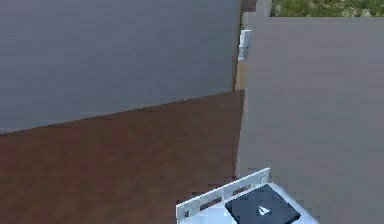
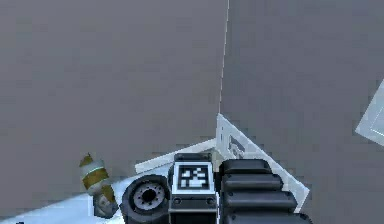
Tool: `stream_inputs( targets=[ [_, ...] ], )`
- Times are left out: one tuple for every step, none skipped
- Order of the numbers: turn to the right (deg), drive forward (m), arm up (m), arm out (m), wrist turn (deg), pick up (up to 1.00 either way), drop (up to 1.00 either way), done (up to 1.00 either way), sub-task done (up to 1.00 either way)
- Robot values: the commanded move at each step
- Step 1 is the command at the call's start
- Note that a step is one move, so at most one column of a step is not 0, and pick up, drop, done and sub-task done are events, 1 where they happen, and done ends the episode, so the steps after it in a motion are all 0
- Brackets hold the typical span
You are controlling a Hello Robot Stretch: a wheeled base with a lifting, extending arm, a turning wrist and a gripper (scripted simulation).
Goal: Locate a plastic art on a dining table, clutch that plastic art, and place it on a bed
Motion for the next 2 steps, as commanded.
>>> stream_inputs(
  targets=[
    [27.0, 0.0, 0.0, 0.0, 0.0, 0.0, 0.0, 0.0, 0.0],
    [-45.0, 0.0, 0.0, 0.0, 0.0, 0.0, 0.0, 0.0, 0.0]
  ],
)
